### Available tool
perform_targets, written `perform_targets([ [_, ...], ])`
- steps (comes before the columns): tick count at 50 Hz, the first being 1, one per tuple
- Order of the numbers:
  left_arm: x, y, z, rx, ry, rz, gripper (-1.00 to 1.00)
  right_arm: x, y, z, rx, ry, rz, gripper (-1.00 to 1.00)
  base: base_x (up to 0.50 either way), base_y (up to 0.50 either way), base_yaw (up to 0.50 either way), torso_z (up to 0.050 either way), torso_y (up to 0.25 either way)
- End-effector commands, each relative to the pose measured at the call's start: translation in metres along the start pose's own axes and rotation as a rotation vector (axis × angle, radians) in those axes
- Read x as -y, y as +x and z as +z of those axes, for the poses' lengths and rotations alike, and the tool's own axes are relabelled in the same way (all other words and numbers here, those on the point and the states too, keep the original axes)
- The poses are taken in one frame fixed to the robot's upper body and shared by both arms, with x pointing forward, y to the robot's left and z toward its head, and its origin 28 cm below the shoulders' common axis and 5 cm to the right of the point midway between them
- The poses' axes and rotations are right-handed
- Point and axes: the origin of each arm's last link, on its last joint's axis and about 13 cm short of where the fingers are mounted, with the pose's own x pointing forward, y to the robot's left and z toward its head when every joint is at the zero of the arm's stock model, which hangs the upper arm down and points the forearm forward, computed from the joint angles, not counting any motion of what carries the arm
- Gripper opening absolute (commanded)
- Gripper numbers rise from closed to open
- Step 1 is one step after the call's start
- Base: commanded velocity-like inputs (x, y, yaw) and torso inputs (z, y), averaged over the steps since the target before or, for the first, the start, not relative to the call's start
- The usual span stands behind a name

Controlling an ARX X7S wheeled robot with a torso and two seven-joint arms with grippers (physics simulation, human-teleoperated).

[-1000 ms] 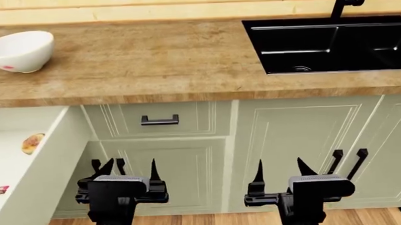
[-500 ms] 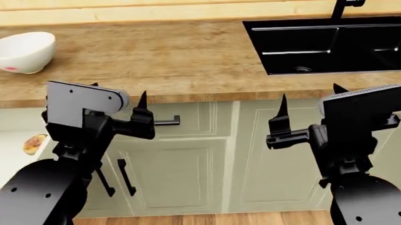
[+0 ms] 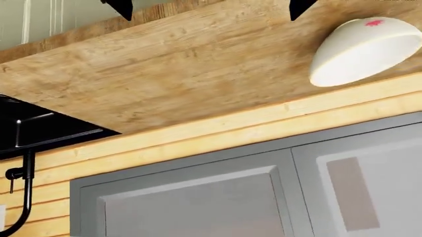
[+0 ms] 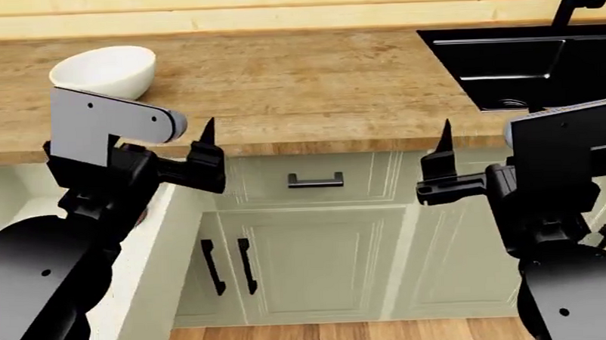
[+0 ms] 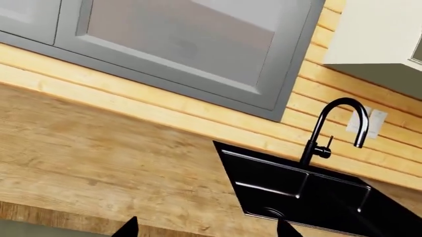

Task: Place the bar in the bowl and close the drawer.

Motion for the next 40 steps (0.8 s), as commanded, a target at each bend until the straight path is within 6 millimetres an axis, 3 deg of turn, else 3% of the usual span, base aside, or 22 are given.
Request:
perform_targets([
  [1,-0.001,0.0,0.004,0.003,0.012,-0.001,1.0,0.002,0.0,0.001,0.002,-0.005,-0.008,1.0,0.0,0.5,0.0,0.05,0.014],
  [34,-0.004,0.0,0.001,0.01,0.014,0.02,1.0,0.003,0.0,0.0,0.0,0.001,-0.017,1.0,0.0,0.5,0.0,0.05,0.013],
  [40,-0.01,0.002,0.013,0.031,-0.033,0.051,1.0,0.009,0.001,0.01,0.003,-0.002,-0.03,1.0,0.0,0.0,0.0,0.001,0.0],
])
